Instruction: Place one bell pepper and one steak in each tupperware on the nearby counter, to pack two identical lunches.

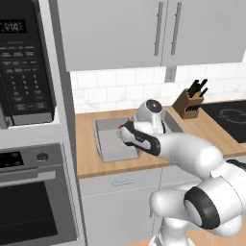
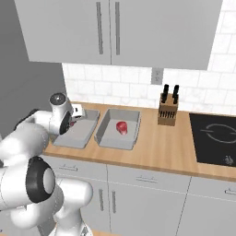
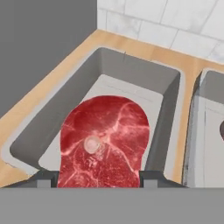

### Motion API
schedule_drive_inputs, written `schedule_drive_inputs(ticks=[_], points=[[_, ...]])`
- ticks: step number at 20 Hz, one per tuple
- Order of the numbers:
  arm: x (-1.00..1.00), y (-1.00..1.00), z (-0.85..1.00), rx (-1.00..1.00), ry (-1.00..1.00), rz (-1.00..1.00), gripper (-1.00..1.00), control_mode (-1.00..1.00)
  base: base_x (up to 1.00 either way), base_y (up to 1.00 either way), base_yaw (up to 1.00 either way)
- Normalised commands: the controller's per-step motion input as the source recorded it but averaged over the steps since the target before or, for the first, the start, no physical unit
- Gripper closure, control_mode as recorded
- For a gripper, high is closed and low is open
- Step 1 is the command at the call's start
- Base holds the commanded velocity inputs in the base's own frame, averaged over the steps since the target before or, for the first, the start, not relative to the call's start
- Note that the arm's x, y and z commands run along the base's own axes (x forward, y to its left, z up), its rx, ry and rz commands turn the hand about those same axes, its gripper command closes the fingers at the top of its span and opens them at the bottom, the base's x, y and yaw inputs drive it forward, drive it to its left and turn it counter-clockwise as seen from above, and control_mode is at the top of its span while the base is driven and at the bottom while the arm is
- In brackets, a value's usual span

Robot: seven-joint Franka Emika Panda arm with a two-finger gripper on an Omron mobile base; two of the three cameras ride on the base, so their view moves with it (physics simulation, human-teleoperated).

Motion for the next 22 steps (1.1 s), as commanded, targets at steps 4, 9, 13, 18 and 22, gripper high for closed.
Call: schedule_drive_inputs(ticks=[4, 9, 13, 18, 22], points=[[0.73, 0.00, -0.41, -0.02, 0.04, 0.01, 1.00, -1.00, 0.00, 0.00, 0.00], [0.64, 0.00, -0.41, -0.02, 0.06, 0.01, 1.00, -1.00, 0.00, 0.00, 0.00], [0.56, 0.01, -0.38, -0.04, 0.07, 0.00, 1.00, -1.00, 0.00, 0.00, 0.00], [0.50, 0.05, -0.32, -0.04, 0.03, 0.00, -1.00, -1.00, 0.00, 0.00, 0.00], [0.40, 0.09, -0.23, -0.04, 0.00, 0.00, -1.00, -1.00, 0.00, 0.00, 0.00]])
